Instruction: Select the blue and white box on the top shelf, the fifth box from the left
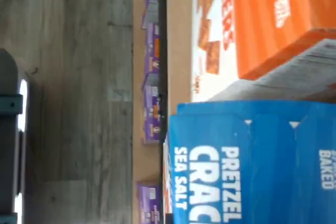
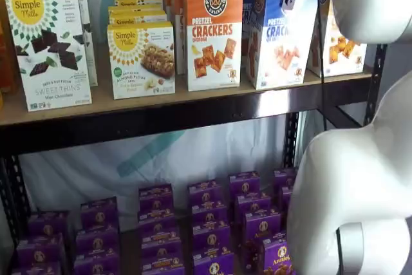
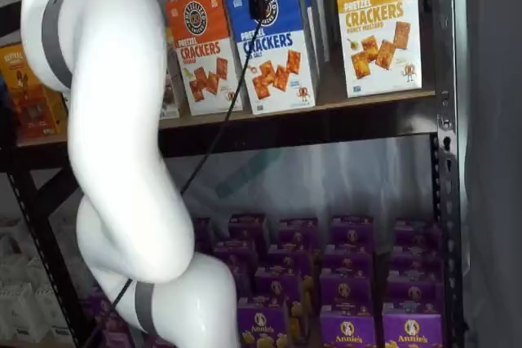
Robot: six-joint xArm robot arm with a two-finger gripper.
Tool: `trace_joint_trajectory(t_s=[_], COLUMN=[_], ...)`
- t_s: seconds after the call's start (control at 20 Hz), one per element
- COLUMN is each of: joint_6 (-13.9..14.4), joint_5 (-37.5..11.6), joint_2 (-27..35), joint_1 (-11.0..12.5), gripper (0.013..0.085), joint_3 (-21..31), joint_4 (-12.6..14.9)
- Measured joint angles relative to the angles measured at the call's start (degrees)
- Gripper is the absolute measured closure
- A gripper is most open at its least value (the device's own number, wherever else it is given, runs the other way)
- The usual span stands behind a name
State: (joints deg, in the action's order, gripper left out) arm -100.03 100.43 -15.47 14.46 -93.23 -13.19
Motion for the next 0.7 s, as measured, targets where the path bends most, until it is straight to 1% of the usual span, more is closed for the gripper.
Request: trace_joint_trajectory(t_s=[0.25, 0.4, 0.5, 0.7], joint_6=[0.21, -0.04, -0.37, -1.2], joint_5=[4.96, 7.41, 8.02, 8.62], joint_2=[-0.24, -1.63, -3.29, -6.73], joint_1=[0.52, 0.73, 0.68, 1.06], gripper=[0.045, 0.045, 0.045, 0.045], joint_3=[-1.74, -1.89, -0.78, 2.37], joint_4=[-0.48, 0.36, 1.53, 2.76])
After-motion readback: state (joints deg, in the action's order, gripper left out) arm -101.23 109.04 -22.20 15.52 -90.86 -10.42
